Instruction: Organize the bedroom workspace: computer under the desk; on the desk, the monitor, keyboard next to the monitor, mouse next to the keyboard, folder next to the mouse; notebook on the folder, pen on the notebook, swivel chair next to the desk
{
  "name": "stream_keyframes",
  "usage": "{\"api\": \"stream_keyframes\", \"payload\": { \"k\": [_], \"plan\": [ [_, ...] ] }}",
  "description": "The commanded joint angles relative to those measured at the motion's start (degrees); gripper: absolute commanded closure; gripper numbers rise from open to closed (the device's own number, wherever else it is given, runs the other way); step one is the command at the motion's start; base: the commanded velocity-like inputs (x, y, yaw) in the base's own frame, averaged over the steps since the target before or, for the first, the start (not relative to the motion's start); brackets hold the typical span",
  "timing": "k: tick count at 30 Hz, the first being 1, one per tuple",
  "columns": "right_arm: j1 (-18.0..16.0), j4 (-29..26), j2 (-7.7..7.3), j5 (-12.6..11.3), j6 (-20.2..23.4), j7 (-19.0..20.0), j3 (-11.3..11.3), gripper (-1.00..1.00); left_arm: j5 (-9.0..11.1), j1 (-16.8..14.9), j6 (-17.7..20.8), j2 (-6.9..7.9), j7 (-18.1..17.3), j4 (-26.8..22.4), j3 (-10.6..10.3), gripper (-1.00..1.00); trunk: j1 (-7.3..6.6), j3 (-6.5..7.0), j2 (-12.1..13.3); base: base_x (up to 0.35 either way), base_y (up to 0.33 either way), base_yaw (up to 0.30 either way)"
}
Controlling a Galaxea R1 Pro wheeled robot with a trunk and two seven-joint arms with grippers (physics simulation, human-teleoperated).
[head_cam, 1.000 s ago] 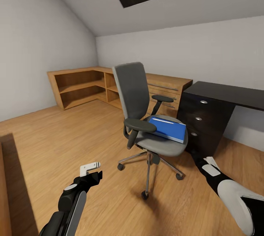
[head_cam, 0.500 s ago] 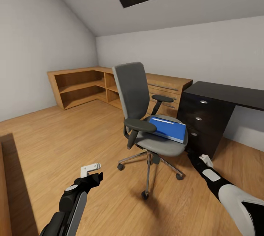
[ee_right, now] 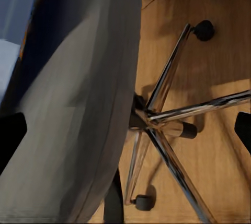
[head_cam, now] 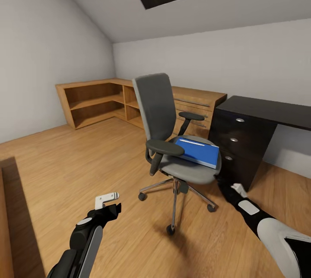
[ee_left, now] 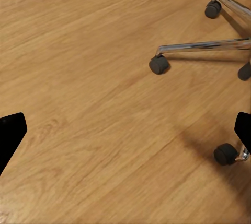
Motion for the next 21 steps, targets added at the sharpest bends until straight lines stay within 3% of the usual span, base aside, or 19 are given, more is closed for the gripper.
{"api": "stream_keyframes", "payload": {
  "k": [1, 5, 12, 21],
  "plan": [
    [0.0, 0.0, 0.0, -0.1, 1.6, 0.2, -0.5, -1.0, 0.6, 0.0, 0.2, 0.0, 0.5, -0.1, -0.1, -1.0, -0.01, -0.06, 0.0, 0.0, 0.0, 0.0],
    [0.0, 0.1, 0.07, -0.3, 5.2, 0.3, -0.5, -1.0, 0.6, 0.0, 0.2, 0.0, 0.5, -0.1, -0.1, -1.0, -0.01, -0.06, 0.0, 0.0, 0.0, 0.0],
    [0.0, 0.3, 0.44, -0.2, 5.3, 0.3, -0.5, -1.0, 0.7, 0.0, 0.1, 0.0, 0.5, -0.1, -0.1, -1.0, -0.01, -0.06, 0.0, 0.014, 0.0, 0.0],
    [0.0, 0.3, 0.49, -0.1, 5.1, 0.4, -0.5, -1.0, 0.7, 0.0, 0.1, 0.0, 0.5, -0.1, -0.1, -1.0, -0.01, -0.06, 0.0, 0.237, 0.0, 0.0]
  ]
}}
